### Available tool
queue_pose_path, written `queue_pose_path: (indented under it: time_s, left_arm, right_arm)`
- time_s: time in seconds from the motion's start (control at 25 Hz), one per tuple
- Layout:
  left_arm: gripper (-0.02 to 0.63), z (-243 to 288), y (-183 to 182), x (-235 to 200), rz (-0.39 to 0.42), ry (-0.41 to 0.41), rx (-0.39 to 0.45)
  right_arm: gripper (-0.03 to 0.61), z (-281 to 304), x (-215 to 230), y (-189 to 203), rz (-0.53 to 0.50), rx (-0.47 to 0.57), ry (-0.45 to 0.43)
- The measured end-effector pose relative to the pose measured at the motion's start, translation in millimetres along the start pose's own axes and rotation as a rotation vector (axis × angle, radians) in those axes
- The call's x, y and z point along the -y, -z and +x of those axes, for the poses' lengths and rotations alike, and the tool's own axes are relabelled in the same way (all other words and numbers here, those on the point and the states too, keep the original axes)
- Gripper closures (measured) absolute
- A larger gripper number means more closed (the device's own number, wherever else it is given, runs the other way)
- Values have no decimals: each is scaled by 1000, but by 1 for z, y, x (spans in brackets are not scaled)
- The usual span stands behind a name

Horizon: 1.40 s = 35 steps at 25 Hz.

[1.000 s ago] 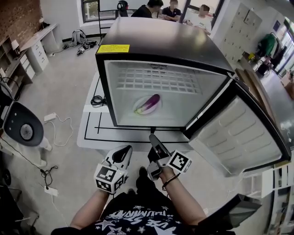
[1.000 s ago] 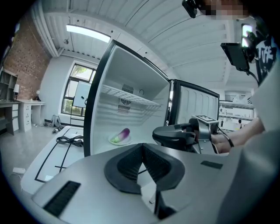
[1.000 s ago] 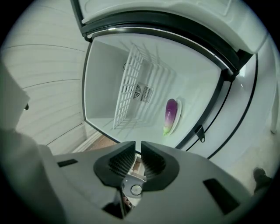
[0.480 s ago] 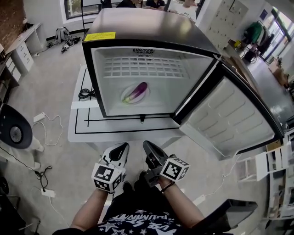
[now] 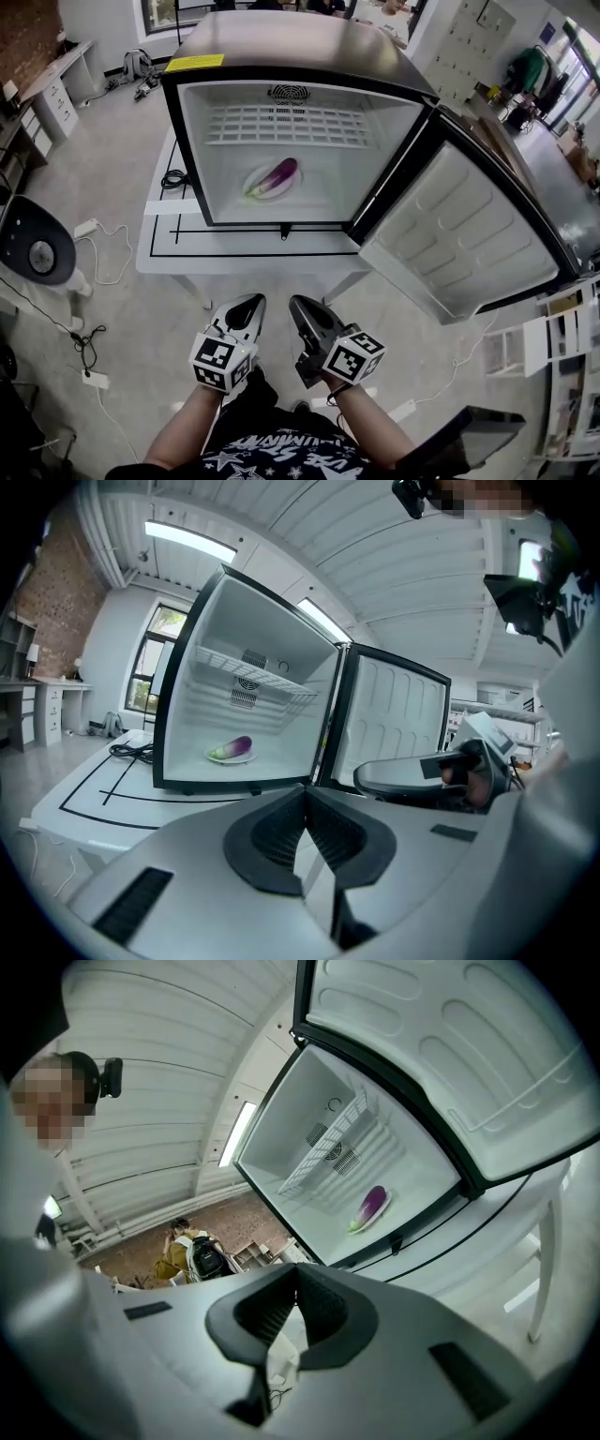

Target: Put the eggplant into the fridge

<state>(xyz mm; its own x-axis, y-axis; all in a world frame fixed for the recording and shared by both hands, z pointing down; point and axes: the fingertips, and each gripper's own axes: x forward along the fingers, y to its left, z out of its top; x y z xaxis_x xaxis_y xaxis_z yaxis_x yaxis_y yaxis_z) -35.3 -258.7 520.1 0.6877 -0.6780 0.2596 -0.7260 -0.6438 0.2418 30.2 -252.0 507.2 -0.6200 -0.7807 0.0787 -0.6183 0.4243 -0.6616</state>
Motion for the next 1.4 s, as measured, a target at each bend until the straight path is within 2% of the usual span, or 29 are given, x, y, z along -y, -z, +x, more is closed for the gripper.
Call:
queue_pose_path:
  time_s: [0.32,0.68,1.0,1.4]
  left_arm:
    - [604,-24,18,68,7,-30,-12]
    - [604,-49,18,140,42,-60,43]
    - [604,-84,22,175,40,-138,79]
    - [604,-97,30,208,62,-77,71]
  right_arm:
    - [571,-65,-7,11,-28,-34,-18]
    - [571,-141,-26,8,-121,-36,-44]
    - [571,-195,-40,10,-148,-38,-61]
    - [571,-221,-48,29,-165,-34,-18]
